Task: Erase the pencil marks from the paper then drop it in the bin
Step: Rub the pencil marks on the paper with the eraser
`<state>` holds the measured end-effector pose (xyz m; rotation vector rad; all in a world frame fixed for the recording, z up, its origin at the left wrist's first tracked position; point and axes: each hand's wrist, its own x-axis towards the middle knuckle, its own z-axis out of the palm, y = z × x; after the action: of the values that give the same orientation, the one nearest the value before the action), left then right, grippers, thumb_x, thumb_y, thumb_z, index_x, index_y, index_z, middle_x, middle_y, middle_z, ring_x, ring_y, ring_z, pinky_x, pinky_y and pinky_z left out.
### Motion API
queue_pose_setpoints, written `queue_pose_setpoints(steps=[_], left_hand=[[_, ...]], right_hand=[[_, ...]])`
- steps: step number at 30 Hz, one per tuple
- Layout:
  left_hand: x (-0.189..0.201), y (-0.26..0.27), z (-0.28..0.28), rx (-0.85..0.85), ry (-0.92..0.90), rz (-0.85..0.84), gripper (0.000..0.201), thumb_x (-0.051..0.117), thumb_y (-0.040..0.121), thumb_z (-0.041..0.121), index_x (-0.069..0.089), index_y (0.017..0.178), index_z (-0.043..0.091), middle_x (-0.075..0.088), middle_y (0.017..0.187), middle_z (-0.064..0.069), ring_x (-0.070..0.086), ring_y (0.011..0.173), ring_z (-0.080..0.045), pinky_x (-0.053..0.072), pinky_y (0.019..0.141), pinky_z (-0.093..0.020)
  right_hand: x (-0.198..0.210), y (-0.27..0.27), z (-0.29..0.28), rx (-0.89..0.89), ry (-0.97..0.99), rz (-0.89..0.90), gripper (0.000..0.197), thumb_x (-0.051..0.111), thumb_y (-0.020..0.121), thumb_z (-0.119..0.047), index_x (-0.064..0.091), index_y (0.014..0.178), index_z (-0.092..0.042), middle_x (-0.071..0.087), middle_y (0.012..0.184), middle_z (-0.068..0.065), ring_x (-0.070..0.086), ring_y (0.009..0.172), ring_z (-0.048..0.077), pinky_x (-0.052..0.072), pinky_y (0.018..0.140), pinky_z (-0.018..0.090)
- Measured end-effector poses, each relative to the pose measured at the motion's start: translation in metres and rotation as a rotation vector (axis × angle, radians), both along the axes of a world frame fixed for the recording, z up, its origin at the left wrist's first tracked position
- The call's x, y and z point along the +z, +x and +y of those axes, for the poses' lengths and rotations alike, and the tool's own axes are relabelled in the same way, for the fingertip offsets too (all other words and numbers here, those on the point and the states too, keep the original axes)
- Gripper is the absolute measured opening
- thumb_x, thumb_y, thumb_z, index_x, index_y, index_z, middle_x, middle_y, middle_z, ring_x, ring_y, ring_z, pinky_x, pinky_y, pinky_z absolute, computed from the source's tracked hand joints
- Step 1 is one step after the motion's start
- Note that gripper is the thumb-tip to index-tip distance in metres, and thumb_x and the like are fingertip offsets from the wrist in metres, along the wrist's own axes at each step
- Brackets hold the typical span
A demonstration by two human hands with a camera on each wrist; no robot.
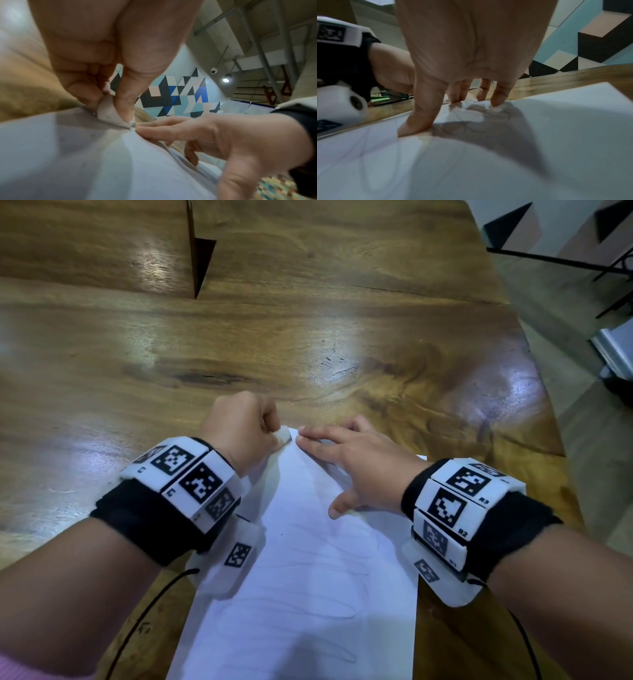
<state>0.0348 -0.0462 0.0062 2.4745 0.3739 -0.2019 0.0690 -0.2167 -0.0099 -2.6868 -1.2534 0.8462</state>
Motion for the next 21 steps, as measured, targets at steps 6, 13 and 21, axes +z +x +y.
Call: queue_pose_setpoints(steps=[6, 13, 21], left_hand=[[-0.004, -0.007, 0.001, -0.050, -0.108, 0.098, 0.018, 0.074, 0.069, 0.015, 0.060, 0.059, 0.018, 0.057, 0.053, 0.005, 0.051, 0.052, -0.010, 0.038, 0.052, -0.021], [-0.004, -0.011, -0.006, -0.123, -0.149, 0.170, 0.014, 0.073, 0.070, 0.015, 0.062, 0.062, 0.016, 0.054, 0.053, 0.003, 0.048, 0.049, -0.012, 0.036, 0.048, -0.020], [-0.004, -0.021, -0.014, -0.121, -0.079, 0.094, 0.024, 0.070, 0.071, 0.015, 0.054, 0.056, 0.021, 0.051, 0.053, 0.008, 0.046, 0.052, -0.009, 0.036, 0.053, -0.020]], right_hand=[[0.001, 0.000, -0.001, -0.002, 0.001, 0.007, 0.101, 0.076, 0.068, -0.045, 0.014, 0.148, -0.035, 0.010, 0.152, -0.026, 0.021, 0.119, 0.019, 0.035, 0.103, 0.035], [0.001, 0.000, -0.001, -0.017, 0.010, 0.018, 0.101, 0.077, 0.068, -0.044, 0.015, 0.148, -0.034, 0.010, 0.152, -0.025, 0.021, 0.121, 0.019, 0.033, 0.103, 0.031], [-0.002, 0.001, -0.001, -0.023, 0.024, 0.011, 0.103, 0.078, 0.066, -0.046, 0.016, 0.148, -0.034, 0.011, 0.152, -0.026, 0.022, 0.118, 0.019, 0.031, 0.104, 0.029]])
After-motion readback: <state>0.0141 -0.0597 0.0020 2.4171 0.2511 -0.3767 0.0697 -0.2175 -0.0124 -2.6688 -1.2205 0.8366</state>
